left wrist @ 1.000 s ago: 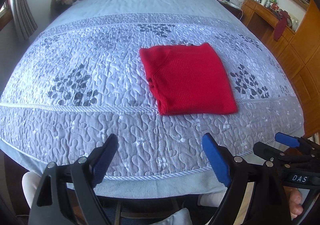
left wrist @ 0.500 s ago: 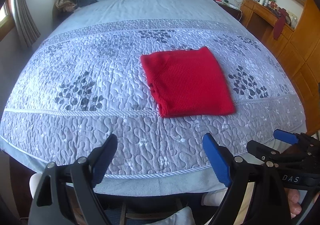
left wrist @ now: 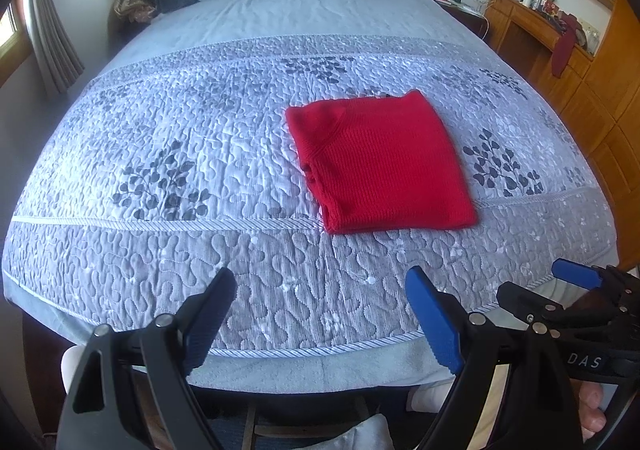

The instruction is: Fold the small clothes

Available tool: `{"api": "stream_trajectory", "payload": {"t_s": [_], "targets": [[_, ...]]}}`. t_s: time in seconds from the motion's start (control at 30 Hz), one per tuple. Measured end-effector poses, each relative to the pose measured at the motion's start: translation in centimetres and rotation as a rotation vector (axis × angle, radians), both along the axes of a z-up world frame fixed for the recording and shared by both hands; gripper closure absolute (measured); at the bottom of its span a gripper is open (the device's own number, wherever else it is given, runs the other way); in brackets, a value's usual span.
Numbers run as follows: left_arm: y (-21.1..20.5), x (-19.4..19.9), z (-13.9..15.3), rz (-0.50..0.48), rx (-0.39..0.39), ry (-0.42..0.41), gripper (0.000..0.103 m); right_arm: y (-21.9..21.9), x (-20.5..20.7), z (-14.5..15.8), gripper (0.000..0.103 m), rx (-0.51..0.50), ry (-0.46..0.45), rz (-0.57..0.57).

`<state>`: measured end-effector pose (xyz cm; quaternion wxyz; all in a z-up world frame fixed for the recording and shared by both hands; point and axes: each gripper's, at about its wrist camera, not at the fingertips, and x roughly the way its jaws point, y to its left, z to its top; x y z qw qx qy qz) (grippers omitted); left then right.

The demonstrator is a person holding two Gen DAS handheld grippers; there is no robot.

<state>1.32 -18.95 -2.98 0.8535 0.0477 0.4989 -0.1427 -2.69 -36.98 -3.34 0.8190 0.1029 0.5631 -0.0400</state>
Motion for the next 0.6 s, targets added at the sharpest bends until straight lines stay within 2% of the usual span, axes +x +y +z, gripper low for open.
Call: {"api": "stream_trajectory", "payload": {"t_s": [0.33,0.6], "targets": [[-0.18,-0.01,-0.22,-0.006,0.006,0.0,0.016,0.03,0.1,-0.29,0.007,-0.001,0.008,-0.002],[-0.14,0.33,-0.98,-0.005,0.01,0.031,0.016,0.06,0.17,-0.4,0.007,-0.01,0.004,0.004]]}}
